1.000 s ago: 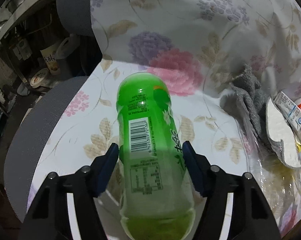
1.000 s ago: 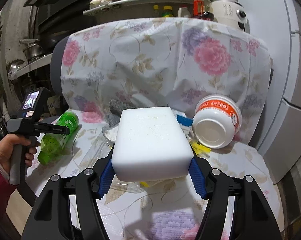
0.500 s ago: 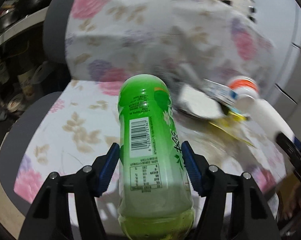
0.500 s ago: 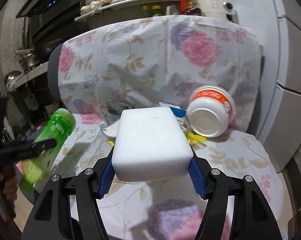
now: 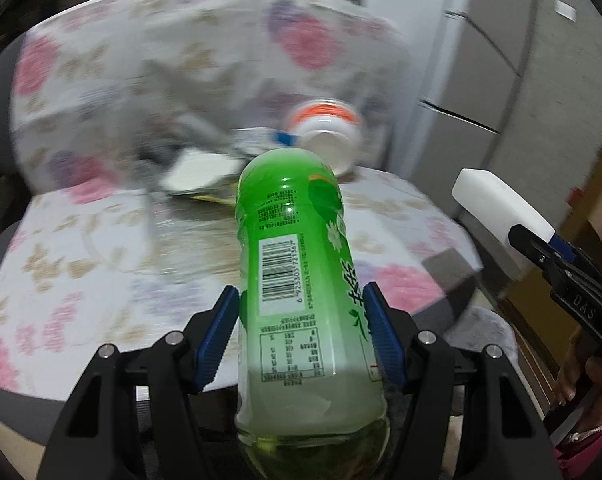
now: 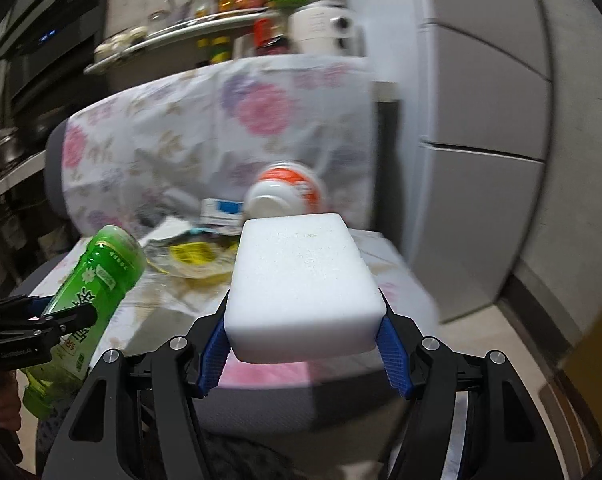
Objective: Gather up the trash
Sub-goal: 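Carry bottle and sponge to the bin and open both tools over it, then move both tools back over the chair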
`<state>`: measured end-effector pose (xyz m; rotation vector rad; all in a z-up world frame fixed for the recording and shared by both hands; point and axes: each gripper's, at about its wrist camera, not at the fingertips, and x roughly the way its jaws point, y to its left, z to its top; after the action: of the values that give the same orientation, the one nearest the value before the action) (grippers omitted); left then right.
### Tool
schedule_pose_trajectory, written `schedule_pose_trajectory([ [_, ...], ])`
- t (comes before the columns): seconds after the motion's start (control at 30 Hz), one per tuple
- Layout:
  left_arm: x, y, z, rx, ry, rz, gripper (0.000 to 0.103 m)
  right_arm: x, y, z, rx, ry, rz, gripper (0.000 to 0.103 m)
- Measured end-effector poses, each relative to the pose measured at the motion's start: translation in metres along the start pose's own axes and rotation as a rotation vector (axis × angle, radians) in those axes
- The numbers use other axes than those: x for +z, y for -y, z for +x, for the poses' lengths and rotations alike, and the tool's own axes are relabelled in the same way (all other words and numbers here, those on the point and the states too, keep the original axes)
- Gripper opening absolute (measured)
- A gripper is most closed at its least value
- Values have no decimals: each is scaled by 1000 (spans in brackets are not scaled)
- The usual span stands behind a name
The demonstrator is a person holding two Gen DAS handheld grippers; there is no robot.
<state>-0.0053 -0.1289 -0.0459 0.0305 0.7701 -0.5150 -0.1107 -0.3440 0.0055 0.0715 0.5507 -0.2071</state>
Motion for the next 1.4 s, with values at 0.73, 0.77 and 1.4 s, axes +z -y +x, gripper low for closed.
schedule_pose_trajectory([
  [0.73,-42,261,118,-397,-156,351,63,-122,195,-59,-389,-108,267,66],
  [0.77,-44,266,124,-407,-170,355,63,-130,204,-56,-389,-129,292,66],
  [1.4,-36,258,153,-372,-200,342,78,-145,238,-35,-389,-154,416,83],
])
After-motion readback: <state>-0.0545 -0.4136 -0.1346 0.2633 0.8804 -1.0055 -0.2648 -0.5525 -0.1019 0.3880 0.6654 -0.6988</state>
